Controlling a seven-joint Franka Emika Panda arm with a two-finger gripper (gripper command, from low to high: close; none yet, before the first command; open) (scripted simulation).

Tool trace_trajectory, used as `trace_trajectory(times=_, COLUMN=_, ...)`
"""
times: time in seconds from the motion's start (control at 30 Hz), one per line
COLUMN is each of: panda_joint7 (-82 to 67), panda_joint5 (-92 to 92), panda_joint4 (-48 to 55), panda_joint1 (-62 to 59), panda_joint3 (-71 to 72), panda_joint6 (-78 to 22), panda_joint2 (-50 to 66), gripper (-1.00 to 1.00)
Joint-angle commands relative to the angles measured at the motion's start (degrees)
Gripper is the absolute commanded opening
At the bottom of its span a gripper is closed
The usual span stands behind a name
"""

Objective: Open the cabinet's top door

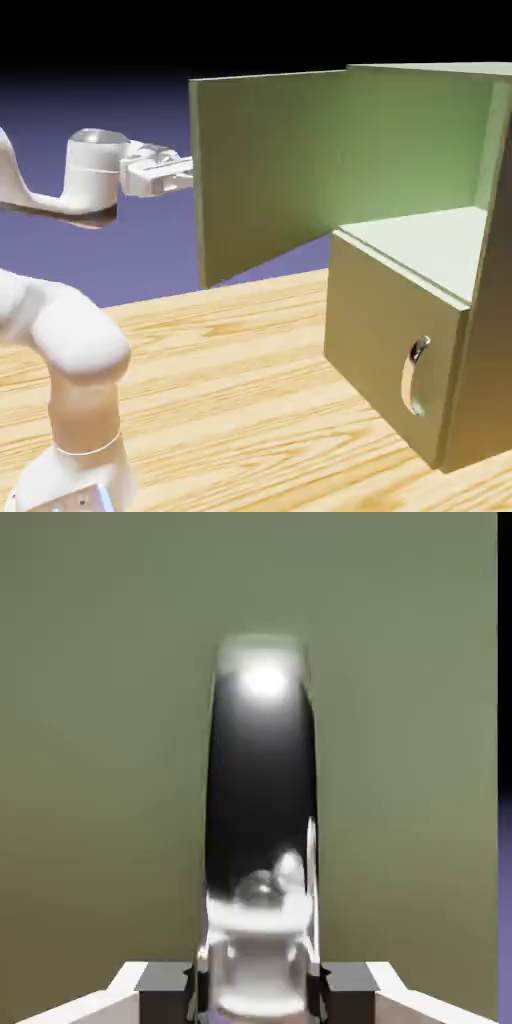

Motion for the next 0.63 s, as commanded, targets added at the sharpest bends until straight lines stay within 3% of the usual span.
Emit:
trace_trajectory(times=0.0, panda_joint7=0.57, panda_joint5=1.17, panda_joint4=2.03, panda_joint1=-1.62, panda_joint3=2.09, panda_joint6=-2.14, panda_joint2=1.65, gripper=-1.0)
trace_trajectory(times=0.33, panda_joint7=5.63, panda_joint5=8.07, panda_joint4=20.93, panda_joint1=-21.01, panda_joint3=22.79, panda_joint6=-19.65, panda_joint2=14.56, gripper=-1.0)
trace_trajectory(times=0.6, panda_joint7=6.05, panda_joint5=11.31, panda_joint4=31.4, panda_joint1=-37.62, panda_joint3=37.55, panda_joint6=-26.49, panda_joint2=16.13, gripper=-1.0)
